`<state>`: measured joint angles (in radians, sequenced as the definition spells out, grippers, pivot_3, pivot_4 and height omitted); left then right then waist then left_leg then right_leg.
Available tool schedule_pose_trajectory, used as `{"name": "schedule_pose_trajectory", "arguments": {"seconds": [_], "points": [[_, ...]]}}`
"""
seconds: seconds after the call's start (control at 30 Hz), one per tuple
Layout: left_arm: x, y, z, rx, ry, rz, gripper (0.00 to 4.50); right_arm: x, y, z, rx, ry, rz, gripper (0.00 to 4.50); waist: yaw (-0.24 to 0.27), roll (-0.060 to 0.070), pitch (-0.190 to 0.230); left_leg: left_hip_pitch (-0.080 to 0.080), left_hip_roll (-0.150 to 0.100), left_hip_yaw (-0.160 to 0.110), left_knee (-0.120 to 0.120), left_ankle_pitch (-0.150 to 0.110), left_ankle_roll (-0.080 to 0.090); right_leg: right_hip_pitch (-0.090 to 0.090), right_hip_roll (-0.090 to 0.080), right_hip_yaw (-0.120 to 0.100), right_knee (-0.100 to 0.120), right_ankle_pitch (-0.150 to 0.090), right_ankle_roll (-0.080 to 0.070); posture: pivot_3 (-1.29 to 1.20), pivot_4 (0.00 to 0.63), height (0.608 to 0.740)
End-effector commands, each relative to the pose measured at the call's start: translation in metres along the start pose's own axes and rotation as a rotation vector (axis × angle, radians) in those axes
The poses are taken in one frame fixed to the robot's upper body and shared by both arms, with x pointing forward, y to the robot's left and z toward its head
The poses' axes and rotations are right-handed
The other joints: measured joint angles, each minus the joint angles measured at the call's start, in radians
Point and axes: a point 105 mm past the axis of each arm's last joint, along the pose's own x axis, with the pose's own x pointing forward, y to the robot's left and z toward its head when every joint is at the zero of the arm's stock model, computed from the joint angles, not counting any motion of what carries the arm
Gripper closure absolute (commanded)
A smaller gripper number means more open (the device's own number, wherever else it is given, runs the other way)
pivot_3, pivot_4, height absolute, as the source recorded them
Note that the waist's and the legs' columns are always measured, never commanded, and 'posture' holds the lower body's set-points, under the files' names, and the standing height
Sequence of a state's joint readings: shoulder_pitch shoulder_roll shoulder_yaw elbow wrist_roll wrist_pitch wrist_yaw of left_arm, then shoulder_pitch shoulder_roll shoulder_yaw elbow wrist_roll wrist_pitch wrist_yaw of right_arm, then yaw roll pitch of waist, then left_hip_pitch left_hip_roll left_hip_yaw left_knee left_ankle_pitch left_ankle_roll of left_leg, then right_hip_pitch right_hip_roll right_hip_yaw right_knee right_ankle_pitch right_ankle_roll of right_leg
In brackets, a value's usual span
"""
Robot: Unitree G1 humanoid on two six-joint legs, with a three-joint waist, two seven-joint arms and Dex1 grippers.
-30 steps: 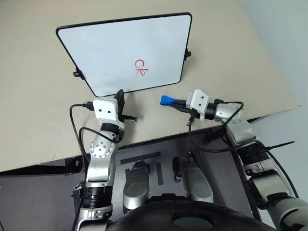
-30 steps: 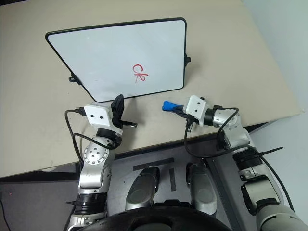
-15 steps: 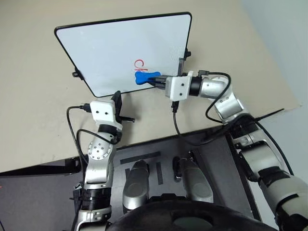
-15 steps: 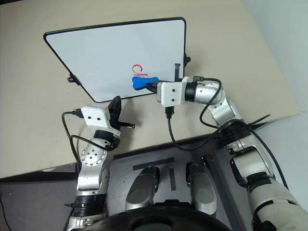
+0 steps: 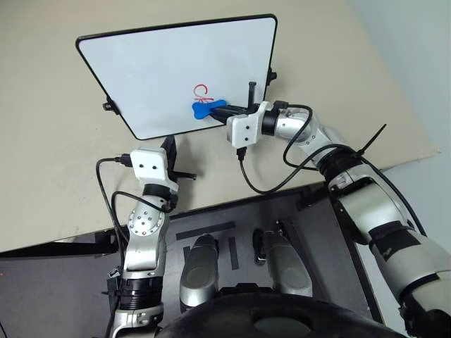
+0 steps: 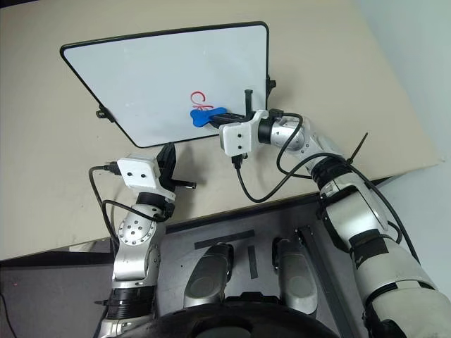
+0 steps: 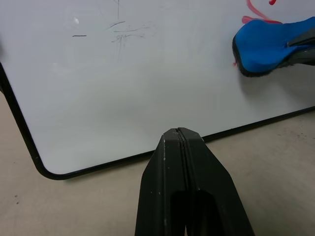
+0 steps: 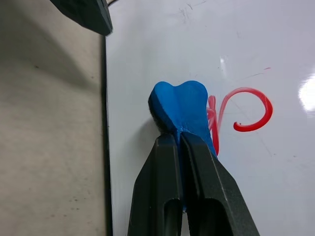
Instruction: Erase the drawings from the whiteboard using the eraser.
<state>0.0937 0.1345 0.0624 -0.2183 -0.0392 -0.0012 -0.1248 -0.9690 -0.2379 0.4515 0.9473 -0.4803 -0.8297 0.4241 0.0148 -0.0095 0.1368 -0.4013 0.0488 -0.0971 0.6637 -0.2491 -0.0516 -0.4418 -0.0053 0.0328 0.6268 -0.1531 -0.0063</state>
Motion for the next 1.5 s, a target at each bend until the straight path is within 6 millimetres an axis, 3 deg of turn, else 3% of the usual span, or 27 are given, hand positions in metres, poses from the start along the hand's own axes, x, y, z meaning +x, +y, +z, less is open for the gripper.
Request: {"name": "schedule_pose_trajectory", "arguments": {"seconds": [0.03,0.23,0.3,0.6,0.8,0.9,1.3,1.4,1.5], "points": [[0.002,-0.001,0.015,0.004,-0.065,0.001,4.5,-0.006,-0.048,0.008,-0.091,-0.027,-0.198,4.49,0.0,0.0,0.0,0.0,0.0,0.0,0.0,0.0,0.0,0.0,0.0,0.0,0.0,0.001,0.0,0.0,0.15,0.74],[0.004,-0.002,0.015,0.002,-0.067,-0.009,4.5,-0.012,-0.071,0.015,-0.157,-0.056,-0.308,4.49,-0.001,0.001,0.0,0.0,0.0,0.0,0.0,0.0,0.0,-0.001,0.0,0.0,0.0,0.004,-0.001,0.0,0.15,0.74],[0.005,-0.003,0.015,0.001,-0.068,-0.012,4.5,-0.012,-0.069,0.015,-0.154,-0.059,-0.296,4.49,-0.001,0.001,0.0,0.0,0.001,0.0,0.0,0.0,0.0,-0.001,0.0,0.0,0.0,0.004,-0.001,0.0,0.15,0.74],[0.008,-0.003,0.016,0.002,-0.071,-0.016,4.5,0.0,-0.005,-0.001,-0.044,-0.005,-0.067,4.49,-0.004,0.0,0.0,0.001,0.001,0.0,0.0,0.0,0.0,-0.001,0.0,0.0,-0.001,0.004,0.0,0.0,0.15,0.74],[0.008,-0.003,0.017,0.006,-0.075,-0.015,4.5,0.002,0.014,-0.014,0.003,0.057,-0.004,4.49,-0.004,0.001,0.0,0.0,0.001,0.0,0.0,0.0,0.0,-0.002,0.0,0.0,-0.001,0.004,0.0,0.0,0.15,0.74],[0.008,-0.003,0.017,0.008,-0.076,-0.016,4.5,0.003,0.005,-0.013,-0.009,0.057,-0.043,4.49,-0.005,0.001,0.0,0.0,0.001,0.0,0.0,0.0,0.0,-0.002,0.0,0.0,-0.001,0.004,0.0,0.0,0.15,0.74],[0.01,-0.004,0.018,0.007,-0.081,-0.025,4.5,-0.015,-0.069,0.005,-0.187,-0.004,-0.383,4.49,-0.006,0.002,0.001,0.0,0.001,0.0,0.0,0.0,0.0,-0.003,0.0,0.0,-0.001,0.006,-0.001,0.0,0.15,0.74],[0.01,-0.004,0.017,0.007,-0.081,-0.027,4.5,-0.017,-0.075,0.007,-0.198,-0.013,-0.41,4.49,-0.007,0.002,0.001,0.0,0.002,0.0,-0.001,0.0,0.0,-0.003,0.0,0.0,-0.001,0.007,-0.002,0.0,0.15,0.74],[0.01,-0.004,0.018,0.007,-0.082,-0.028,4.5,-0.01,-0.065,0.01,-0.172,-0.031,-0.36,4.49,-0.007,0.002,0.001,0.001,0.003,0.0,-0.001,0.0,0.0,-0.003,0.0,0.0,-0.001,0.006,0.0,0.0,0.15,0.74]]}}
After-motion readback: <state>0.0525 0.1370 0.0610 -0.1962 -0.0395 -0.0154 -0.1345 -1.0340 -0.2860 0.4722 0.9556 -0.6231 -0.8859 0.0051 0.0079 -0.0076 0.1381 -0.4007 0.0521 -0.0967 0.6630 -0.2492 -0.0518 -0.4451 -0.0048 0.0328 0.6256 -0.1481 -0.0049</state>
